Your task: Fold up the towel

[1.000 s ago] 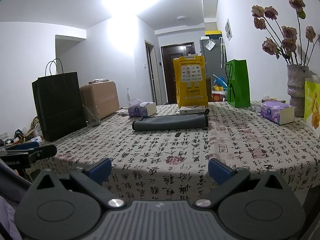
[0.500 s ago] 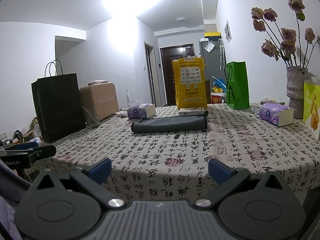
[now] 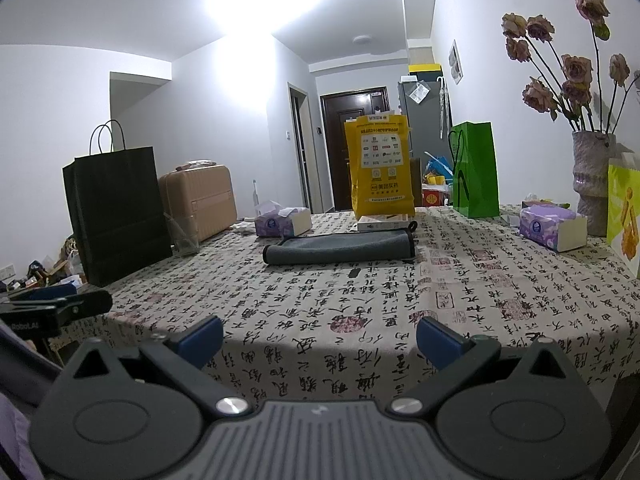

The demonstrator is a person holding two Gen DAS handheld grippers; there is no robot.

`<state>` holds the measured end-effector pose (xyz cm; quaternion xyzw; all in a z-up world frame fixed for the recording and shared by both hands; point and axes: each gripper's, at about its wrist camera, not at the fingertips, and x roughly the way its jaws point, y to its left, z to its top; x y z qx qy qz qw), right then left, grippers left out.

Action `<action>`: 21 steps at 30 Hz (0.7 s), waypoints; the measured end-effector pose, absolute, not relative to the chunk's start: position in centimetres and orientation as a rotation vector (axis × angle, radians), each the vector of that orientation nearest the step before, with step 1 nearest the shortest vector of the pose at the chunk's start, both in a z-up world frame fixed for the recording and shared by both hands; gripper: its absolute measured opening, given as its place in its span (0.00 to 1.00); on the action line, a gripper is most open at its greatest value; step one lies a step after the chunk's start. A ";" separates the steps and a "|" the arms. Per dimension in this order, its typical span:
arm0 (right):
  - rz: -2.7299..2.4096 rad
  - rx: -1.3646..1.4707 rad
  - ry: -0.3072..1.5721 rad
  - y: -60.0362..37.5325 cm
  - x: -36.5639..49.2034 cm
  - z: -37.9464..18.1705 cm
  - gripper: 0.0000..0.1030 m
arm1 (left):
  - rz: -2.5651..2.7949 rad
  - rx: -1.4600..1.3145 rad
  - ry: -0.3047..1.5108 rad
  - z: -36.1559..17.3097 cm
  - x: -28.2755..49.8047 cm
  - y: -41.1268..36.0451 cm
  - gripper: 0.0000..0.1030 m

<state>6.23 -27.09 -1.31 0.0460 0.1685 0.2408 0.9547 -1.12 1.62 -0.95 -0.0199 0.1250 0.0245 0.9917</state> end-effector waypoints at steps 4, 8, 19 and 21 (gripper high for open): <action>0.490 0.094 0.343 -27.1 6.2 -1.4 1.00 | 0.049 -0.040 0.251 -0.9 -1.1 1.7 1.00; 0.490 0.094 0.344 -27.0 6.2 -1.4 1.00 | 0.048 -0.040 0.251 -0.9 -1.1 1.7 1.00; 0.491 0.094 0.345 -27.0 6.2 -1.5 1.00 | 0.045 -0.039 0.251 -0.9 -1.2 1.6 1.00; 0.491 0.094 0.345 -26.9 6.1 -1.5 1.00 | 0.039 -0.036 0.252 -0.9 -1.1 1.6 1.00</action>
